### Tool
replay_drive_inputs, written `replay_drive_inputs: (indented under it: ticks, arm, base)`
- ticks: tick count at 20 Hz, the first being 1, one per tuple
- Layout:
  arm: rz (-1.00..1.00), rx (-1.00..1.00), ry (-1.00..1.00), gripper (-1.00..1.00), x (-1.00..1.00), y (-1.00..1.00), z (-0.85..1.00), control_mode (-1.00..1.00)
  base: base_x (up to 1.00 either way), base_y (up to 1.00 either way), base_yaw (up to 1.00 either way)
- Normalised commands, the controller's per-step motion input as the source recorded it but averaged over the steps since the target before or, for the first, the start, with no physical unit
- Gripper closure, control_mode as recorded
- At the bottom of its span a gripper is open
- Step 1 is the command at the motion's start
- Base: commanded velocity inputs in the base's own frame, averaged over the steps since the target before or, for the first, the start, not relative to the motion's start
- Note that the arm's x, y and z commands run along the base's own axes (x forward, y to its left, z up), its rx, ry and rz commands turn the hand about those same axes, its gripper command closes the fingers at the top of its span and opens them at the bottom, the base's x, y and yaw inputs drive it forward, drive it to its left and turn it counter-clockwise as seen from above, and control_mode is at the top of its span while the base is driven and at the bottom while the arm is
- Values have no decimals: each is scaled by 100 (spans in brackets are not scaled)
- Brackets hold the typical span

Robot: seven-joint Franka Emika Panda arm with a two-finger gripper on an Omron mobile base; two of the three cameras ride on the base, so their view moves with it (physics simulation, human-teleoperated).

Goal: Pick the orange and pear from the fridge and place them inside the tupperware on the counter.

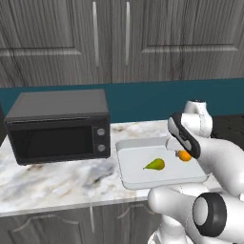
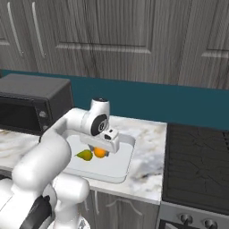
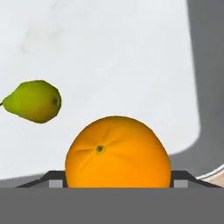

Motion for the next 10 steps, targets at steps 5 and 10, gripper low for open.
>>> replay_drive_inputs:
  ticks: [5, 10]
  arm:
    - [0, 0, 18, 100, 34, -1, -39, -100]
    - [0, 0, 18, 100, 31, -1, -40, -100]
  base:
    - [0, 0, 0]
    - [0, 0, 0]
